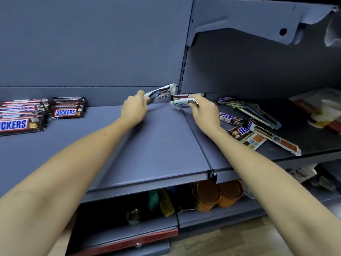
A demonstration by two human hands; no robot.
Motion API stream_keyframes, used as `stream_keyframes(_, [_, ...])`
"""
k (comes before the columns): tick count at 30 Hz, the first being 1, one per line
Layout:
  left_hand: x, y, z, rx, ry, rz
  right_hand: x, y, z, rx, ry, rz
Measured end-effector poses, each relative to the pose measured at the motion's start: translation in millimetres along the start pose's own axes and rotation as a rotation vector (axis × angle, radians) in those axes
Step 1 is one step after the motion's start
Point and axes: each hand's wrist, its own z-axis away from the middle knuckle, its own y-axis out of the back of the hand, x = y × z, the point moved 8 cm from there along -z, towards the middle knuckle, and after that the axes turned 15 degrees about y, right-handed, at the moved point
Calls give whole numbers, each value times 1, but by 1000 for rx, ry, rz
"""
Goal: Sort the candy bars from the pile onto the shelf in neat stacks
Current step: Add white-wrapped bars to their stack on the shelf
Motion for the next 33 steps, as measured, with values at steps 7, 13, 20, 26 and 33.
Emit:
stream_keyframes(7, [-100, 79, 1, 146, 136, 90, -67, -77, -26, -78, -358, -732])
stream_keyframes(13, [-162, 123, 9, 227, 224, 119, -142, -136, -28, -376, -392, -941])
stream_keyframes(20, [-195, 144, 16, 198, 183, 131, -175, -159, -43, -597, 28, -328])
stream_keyframes(26, [-201, 148, 18, 140, 199, 290, -186, -164, -42, -613, 77, -282])
stream_keyframes(33, [-201, 112, 27, -246, 470, 892, -215, -164, -37, -517, -296, -913])
